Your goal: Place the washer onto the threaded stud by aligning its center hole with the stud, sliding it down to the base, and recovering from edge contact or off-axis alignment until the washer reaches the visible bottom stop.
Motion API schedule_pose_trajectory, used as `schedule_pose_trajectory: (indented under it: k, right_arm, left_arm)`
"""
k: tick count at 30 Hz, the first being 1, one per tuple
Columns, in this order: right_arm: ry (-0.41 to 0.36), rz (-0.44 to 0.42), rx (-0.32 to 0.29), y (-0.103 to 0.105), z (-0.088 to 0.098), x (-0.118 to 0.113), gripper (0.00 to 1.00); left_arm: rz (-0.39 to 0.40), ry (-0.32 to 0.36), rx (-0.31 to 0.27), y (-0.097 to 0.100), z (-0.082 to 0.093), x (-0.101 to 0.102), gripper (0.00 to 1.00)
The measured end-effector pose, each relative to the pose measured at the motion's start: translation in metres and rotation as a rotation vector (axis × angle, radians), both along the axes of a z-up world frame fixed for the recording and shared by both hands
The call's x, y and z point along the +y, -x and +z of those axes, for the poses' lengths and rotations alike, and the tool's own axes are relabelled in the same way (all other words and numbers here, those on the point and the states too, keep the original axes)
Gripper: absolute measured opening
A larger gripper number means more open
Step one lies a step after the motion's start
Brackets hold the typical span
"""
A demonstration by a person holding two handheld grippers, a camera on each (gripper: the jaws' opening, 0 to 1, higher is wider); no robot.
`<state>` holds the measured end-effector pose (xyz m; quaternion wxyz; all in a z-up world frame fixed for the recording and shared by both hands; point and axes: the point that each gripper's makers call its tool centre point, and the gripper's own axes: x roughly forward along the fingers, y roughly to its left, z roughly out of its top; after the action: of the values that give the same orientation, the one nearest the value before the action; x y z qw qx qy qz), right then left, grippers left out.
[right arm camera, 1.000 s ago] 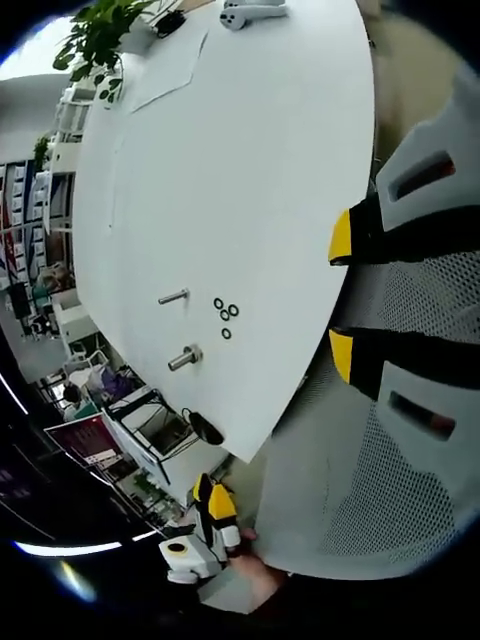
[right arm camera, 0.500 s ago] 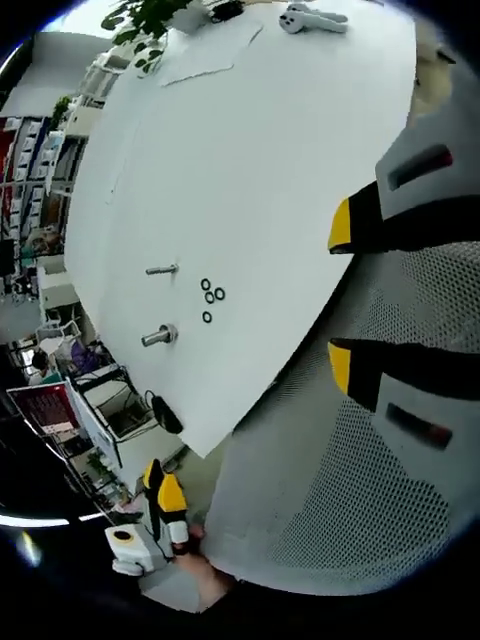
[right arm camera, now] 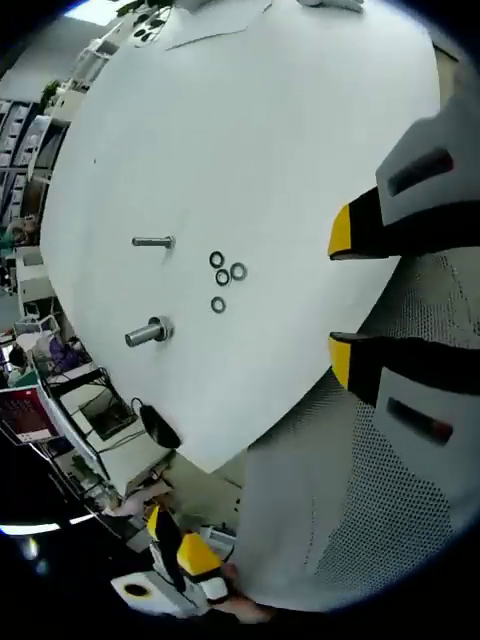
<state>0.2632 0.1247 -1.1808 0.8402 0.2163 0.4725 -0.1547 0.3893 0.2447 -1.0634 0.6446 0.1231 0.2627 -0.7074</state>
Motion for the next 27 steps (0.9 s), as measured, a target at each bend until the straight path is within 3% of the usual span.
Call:
schedule_pose_trajectory:
  k: [1, 2, 4, 8, 10, 14, 19, 22, 27]
  right_arm:
    - [0.002, 0.01, 0.009, -0.003, -0.004, -0.001, 0.31]
    - [0.01, 0.032, 0.069, 0.0, -0.021, -0.016, 0.31]
    - [0.002, 0.045, 0.109, -0.004, -0.028, -0.019, 0.3]
    - [-0.003, 0.029, 0.096, -0.024, -0.017, -0.011, 0.3]
    - [0.005, 0.067, 0.099, -0.032, -0.023, -0.011, 0.28]
    - [0.018, 0.117, 0.128, -0.036, -0.035, -0.017, 0.27]
    - [0.026, 0.104, 0.141, -0.042, -0.044, -0.028, 0.27]
    - [0.098, 0.157, 0.156, -0.046, -0.044, -0.034, 0.27]
    - [0.122, 0.166, 0.147, -0.051, -0.043, -0.042, 0.25]
  left_arm:
    - [0.0, -0.001, -0.002, 0.0, 0.001, 0.0, 0.25]
    - [-0.001, 0.0, -0.005, 0.0, 0.001, -0.001, 0.25]
    - [-0.003, 0.001, -0.01, -0.001, -0.001, -0.001, 0.24]
    - [-0.007, -0.013, -0.019, 0.003, 0.003, 0.001, 0.24]
    - [-0.003, -0.018, -0.022, 0.001, 0.002, 0.001, 0.24]
    - [0.008, -0.019, -0.019, 0.0, 0.001, 0.002, 0.24]
    - [0.017, -0.01, -0.02, -0.002, 0.003, 0.001, 0.23]
    - [0.019, -0.014, -0.024, -0.003, 0.001, 0.002, 0.23]
    - [0.026, -0.005, -0.025, -0.004, 0.004, 0.001, 0.23]
